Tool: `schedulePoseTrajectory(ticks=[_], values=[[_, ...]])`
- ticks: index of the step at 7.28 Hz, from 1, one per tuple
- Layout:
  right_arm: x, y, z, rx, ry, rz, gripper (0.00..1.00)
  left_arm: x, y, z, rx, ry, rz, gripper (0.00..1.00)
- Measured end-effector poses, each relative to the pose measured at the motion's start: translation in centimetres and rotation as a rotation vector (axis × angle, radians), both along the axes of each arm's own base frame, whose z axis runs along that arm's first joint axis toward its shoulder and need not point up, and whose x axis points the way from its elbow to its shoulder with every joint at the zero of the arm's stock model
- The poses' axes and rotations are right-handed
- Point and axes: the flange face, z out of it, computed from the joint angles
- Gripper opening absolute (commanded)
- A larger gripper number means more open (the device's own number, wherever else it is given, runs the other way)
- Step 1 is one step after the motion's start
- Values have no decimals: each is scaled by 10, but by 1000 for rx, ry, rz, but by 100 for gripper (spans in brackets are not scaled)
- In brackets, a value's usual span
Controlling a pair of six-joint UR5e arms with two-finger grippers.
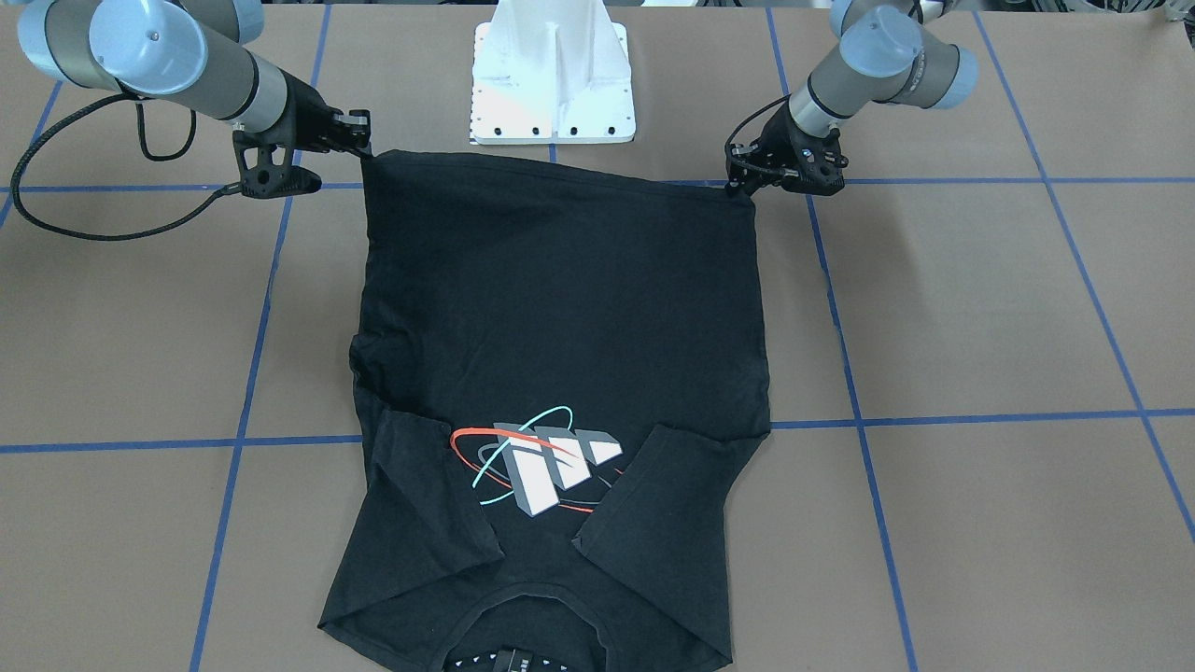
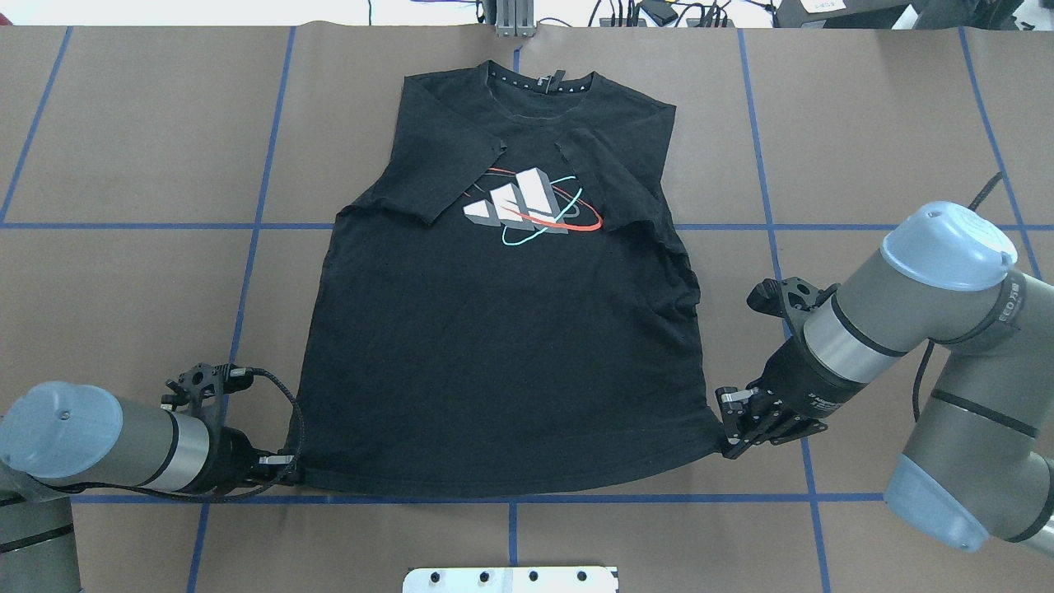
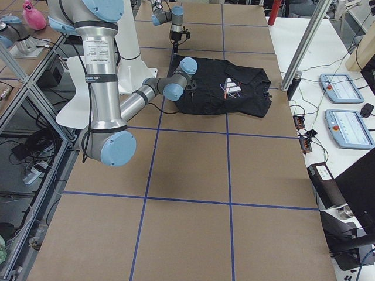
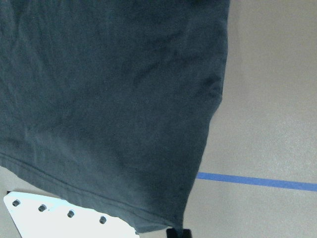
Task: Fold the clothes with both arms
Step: 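Close the left gripper on the hem corner nearest it, then lift both hem corners with both grippers and pull them toward the collar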
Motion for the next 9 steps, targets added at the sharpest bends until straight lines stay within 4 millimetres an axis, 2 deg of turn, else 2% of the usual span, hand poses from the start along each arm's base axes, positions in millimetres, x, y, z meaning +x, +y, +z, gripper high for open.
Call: schedulePoseTrajectory(ticks=[3, 6, 9], values=[[9, -6, -4, -12, -17, 0, 0, -5, 0, -18, 4, 27, -3, 0], [27, -8, -8, -62, -55, -36, 0, -48, 10, -47, 19, 77, -11, 0], [50, 15, 1, -137, -72, -108, 0, -88, 32, -71, -7, 120, 50, 0]])
